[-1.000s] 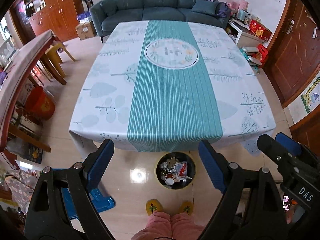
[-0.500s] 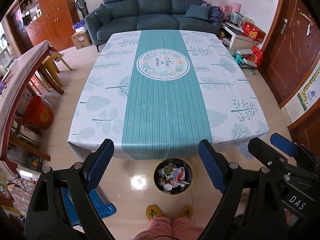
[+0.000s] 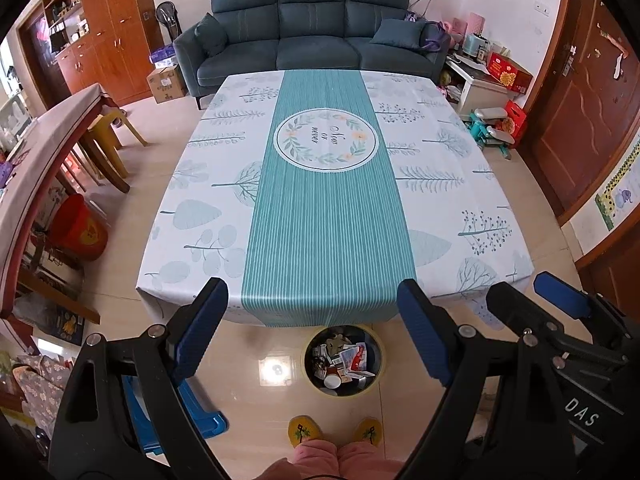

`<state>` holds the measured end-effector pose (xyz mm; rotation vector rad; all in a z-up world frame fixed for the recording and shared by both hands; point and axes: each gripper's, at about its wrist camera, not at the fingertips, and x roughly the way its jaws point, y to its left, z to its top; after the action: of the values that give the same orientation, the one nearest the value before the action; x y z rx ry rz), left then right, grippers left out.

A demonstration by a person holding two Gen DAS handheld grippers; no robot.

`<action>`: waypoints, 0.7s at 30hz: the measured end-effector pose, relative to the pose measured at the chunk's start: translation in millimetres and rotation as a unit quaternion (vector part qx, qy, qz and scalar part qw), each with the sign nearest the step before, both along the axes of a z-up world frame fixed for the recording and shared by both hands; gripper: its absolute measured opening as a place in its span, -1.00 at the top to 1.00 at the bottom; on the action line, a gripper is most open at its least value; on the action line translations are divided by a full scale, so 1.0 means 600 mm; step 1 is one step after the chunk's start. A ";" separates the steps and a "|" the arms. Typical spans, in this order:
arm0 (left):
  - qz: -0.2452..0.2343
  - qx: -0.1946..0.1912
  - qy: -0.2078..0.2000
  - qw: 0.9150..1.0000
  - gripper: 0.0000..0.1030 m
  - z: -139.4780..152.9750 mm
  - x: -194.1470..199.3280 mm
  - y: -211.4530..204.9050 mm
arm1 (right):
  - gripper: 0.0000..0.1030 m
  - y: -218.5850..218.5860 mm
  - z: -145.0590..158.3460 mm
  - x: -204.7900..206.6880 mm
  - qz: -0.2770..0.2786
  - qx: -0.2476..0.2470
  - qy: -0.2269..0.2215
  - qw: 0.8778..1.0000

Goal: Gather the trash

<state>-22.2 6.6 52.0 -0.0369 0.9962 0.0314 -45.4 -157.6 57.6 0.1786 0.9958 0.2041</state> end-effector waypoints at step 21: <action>0.014 0.003 -0.003 1.000 -0.64 0.006 -0.013 0.004 | -0.43 0.006 0.002 0.001 0.008 -0.001 -0.005 1.000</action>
<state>-29.9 9.0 55.7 -0.0457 0.9900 0.0607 -44.6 -153.8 58.9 0.1674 0.9875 0.2181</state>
